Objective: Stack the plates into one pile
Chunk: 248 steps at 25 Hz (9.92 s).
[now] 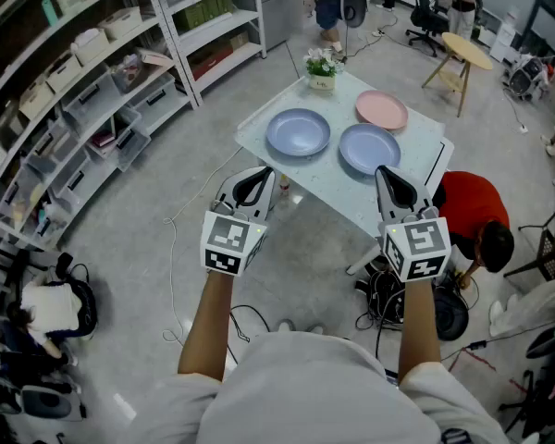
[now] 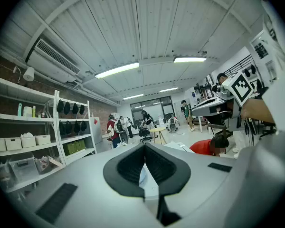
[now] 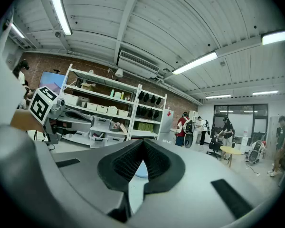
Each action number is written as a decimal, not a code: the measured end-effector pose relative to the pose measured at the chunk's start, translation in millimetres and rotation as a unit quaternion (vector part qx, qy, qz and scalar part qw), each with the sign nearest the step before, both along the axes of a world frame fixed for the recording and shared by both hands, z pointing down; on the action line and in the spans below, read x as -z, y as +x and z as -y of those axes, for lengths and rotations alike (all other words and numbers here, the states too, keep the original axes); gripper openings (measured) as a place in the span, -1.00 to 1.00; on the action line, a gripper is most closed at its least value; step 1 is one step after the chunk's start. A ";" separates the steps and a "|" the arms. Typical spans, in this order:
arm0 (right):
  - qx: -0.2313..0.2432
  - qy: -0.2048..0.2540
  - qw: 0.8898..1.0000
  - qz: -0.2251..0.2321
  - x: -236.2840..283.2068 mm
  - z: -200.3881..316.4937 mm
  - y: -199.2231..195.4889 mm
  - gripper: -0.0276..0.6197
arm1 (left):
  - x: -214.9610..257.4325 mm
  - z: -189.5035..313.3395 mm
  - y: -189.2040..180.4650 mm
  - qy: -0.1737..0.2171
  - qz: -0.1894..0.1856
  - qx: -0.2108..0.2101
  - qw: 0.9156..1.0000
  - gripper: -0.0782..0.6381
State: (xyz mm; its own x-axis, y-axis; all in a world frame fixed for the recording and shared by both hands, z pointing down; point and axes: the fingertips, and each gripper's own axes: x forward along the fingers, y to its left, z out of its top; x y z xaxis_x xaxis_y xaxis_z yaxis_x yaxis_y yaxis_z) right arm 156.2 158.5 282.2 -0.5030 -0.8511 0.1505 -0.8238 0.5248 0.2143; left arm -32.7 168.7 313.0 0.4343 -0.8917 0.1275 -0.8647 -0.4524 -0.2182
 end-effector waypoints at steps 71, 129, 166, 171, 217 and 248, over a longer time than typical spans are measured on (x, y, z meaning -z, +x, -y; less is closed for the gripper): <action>-0.155 -0.291 0.936 -0.122 -336.8 652.6 26.4 -0.07 | -217.3 573.7 -64.8 -0.208 0.003 -0.058 0.977 -0.73; 0.132 -0.135 0.900 -0.394 -304.9 347.0 -255.3 -0.71 | -177.0 373.7 -183.2 -0.160 -0.042 -0.012 0.986 -0.73; -0.156 -0.164 0.973 -0.043 -150.0 310.9 29.3 -0.87 | -143.0 355.0 87.8 -0.141 0.038 -0.203 0.968 -0.73; -0.206 -0.174 0.963 -0.018 -156.9 273.9 108.0 -0.87 | -157.6 320.3 192.0 -0.107 0.095 -0.296 0.944 -0.42; -0.242 -0.189 0.952 0.004 -172.8 199.7 230.8 -0.87 | -196.9 302.4 317.1 -0.150 0.103 -0.366 0.913 -0.64; -0.030 -0.214 0.974 -0.068 -207.5 345.1 -26.1 -0.87 | -258.5 338.4 82.6 -0.210 0.230 -0.267 0.912 -0.63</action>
